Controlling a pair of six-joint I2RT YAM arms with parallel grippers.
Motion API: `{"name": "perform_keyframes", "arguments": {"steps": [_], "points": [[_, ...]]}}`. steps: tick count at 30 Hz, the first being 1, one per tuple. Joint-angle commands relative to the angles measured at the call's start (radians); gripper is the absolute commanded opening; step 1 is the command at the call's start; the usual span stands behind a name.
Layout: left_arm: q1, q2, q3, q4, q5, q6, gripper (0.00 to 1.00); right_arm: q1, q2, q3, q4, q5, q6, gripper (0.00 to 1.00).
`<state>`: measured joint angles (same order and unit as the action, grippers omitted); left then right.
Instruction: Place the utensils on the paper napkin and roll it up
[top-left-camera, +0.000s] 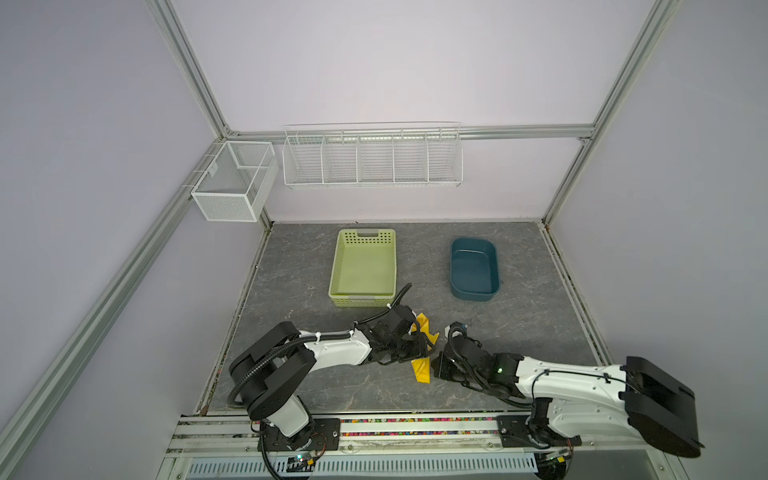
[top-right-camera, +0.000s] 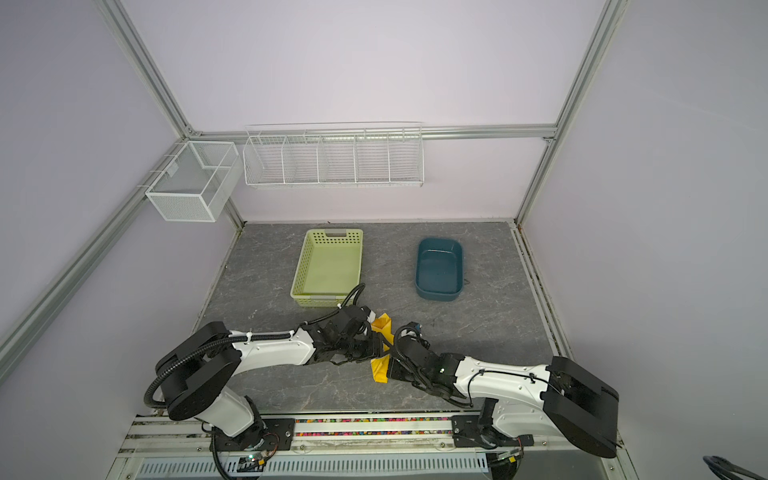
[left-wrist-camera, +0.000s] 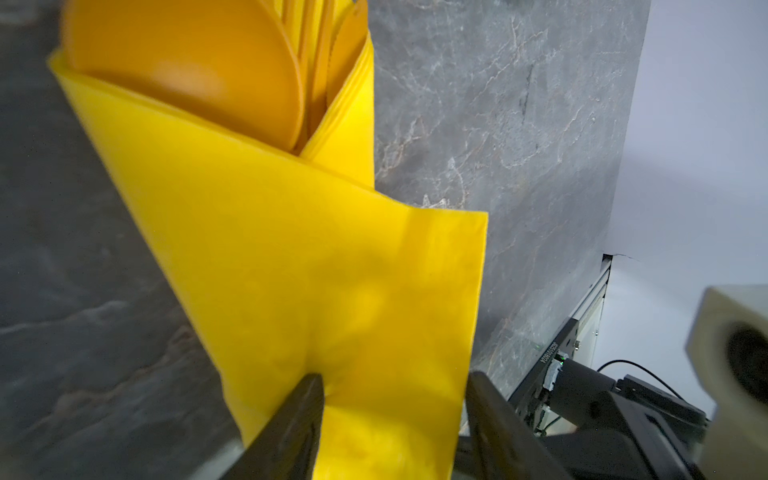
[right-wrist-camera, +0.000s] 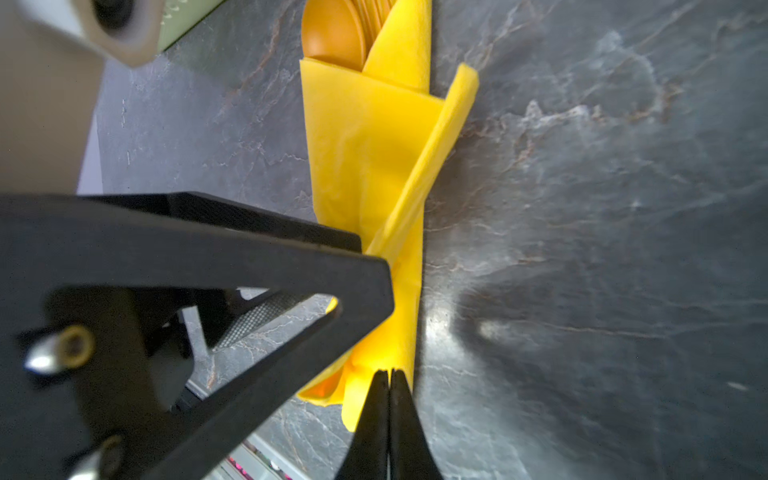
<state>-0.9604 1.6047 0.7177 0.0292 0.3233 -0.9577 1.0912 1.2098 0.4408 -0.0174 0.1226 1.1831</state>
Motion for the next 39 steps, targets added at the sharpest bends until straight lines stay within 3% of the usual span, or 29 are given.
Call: {"name": "perform_keyframes", "arguments": {"steps": [1,13,22,27,39], "points": [[-0.002,0.023,-0.032,-0.069,0.0,-0.001,0.57,-0.019,-0.034,-0.032,0.029,-0.04,0.062,0.07],[-0.002,0.019,-0.038,-0.065,0.007,-0.001,0.53,-0.276,-0.082,0.041,-0.064,-0.242,-0.037,0.3],[-0.003,0.014,-0.035,-0.064,0.01,0.001,0.53,-0.36,0.074,0.118,-0.021,-0.423,-0.118,0.39],[-0.002,0.005,-0.032,-0.073,0.007,0.005,0.53,-0.373,0.145,0.13,-0.017,-0.455,-0.134,0.38],[-0.002,-0.036,-0.029,-0.084,-0.005,0.009,0.53,-0.385,0.226,0.114,-0.024,-0.482,-0.178,0.16]]}}
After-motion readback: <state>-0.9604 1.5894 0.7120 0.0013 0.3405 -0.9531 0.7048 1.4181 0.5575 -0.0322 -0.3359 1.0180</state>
